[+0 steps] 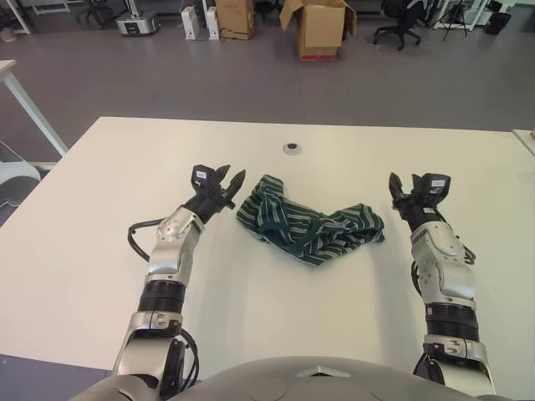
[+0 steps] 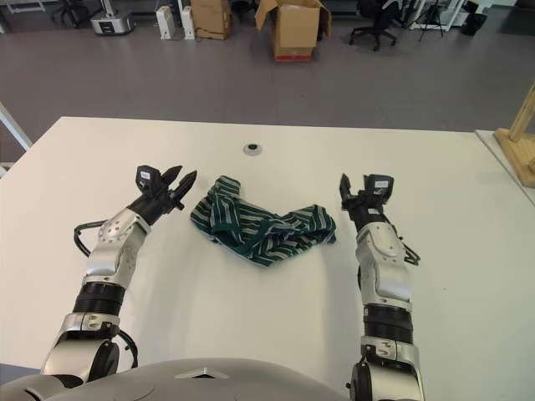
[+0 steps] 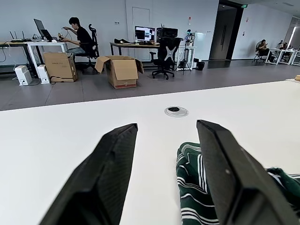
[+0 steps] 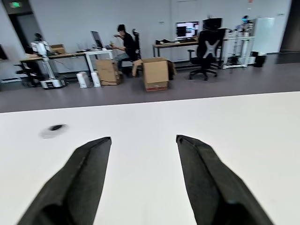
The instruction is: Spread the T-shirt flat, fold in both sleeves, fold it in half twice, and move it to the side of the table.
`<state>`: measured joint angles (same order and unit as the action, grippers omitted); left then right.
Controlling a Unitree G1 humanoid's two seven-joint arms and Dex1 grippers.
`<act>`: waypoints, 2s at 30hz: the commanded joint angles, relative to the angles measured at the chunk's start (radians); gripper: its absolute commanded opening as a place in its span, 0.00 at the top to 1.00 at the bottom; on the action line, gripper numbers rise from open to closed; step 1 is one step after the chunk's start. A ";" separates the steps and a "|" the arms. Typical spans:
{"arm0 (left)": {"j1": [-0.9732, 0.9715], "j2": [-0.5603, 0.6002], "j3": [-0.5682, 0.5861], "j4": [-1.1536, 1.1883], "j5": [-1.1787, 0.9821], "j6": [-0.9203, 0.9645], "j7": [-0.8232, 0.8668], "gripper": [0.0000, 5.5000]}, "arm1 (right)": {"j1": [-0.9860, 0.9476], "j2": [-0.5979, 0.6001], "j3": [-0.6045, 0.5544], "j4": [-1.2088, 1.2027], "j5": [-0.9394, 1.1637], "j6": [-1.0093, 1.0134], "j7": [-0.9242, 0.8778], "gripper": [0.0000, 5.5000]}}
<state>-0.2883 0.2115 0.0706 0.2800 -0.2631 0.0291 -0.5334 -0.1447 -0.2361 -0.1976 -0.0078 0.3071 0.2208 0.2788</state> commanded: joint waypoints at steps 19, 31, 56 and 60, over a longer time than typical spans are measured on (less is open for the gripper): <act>-0.030 0.077 0.007 0.073 0.003 -0.045 -0.113 0.58 | -0.111 -0.359 0.338 0.067 0.094 0.261 0.787 0.53; -0.060 0.116 -0.017 0.104 0.040 -0.078 -0.161 0.57 | -0.137 -0.382 0.343 0.087 0.089 0.282 0.858 0.80; -0.493 0.374 -0.735 0.651 1.402 -1.125 0.671 0.70 | -0.115 -0.345 0.306 0.052 0.121 0.307 0.825 1.00; -0.514 0.379 -0.790 0.668 1.420 -1.148 0.744 0.82 | -0.103 -0.340 0.302 0.051 0.122 0.305 0.818 1.00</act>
<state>-0.7724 0.5878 -0.6948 0.9401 1.1429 -1.1047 0.1886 -0.2410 -0.5780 0.1095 0.0434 0.4304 0.5275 1.1031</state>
